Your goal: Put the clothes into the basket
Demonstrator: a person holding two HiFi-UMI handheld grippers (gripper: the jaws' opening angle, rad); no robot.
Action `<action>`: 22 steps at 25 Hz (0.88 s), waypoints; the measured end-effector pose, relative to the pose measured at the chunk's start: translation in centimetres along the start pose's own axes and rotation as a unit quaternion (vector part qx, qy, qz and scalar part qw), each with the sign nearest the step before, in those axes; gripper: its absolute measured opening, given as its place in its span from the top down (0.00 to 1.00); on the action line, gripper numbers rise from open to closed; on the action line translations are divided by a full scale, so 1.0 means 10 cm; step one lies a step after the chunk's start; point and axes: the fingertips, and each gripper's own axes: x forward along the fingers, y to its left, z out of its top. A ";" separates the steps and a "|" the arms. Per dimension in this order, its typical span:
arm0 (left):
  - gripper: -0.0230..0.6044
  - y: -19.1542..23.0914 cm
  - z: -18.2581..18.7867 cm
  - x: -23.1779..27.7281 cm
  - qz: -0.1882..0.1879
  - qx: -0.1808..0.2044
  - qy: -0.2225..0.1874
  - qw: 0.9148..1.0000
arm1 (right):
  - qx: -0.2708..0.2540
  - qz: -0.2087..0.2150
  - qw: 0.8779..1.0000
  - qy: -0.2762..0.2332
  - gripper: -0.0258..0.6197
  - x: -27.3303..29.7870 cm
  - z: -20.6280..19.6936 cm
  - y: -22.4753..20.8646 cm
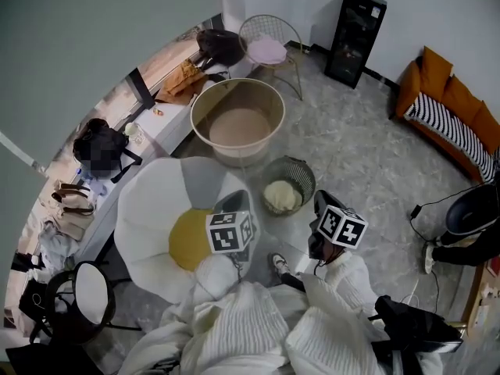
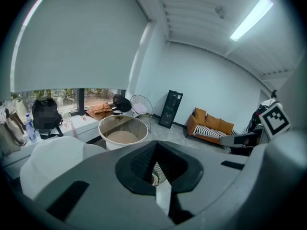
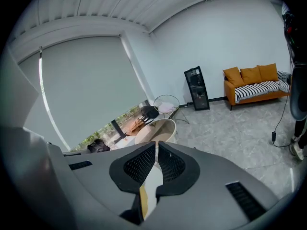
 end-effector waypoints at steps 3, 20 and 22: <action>0.96 -0.03 0.02 0.02 -0.006 0.001 0.002 1.000 | -0.003 -0.003 1.000 -0.004 0.91 -0.02 0.04 0.00; 0.96 -0.03 0.12 0.12 -0.014 -0.006 -0.005 1.000 | -0.027 -0.003 1.000 0.010 0.92 0.12 0.05 0.09; 0.96 -0.03 0.12 0.13 -0.014 -0.008 -0.005 1.000 | -0.023 0.000 1.000 0.011 0.92 0.12 0.06 0.09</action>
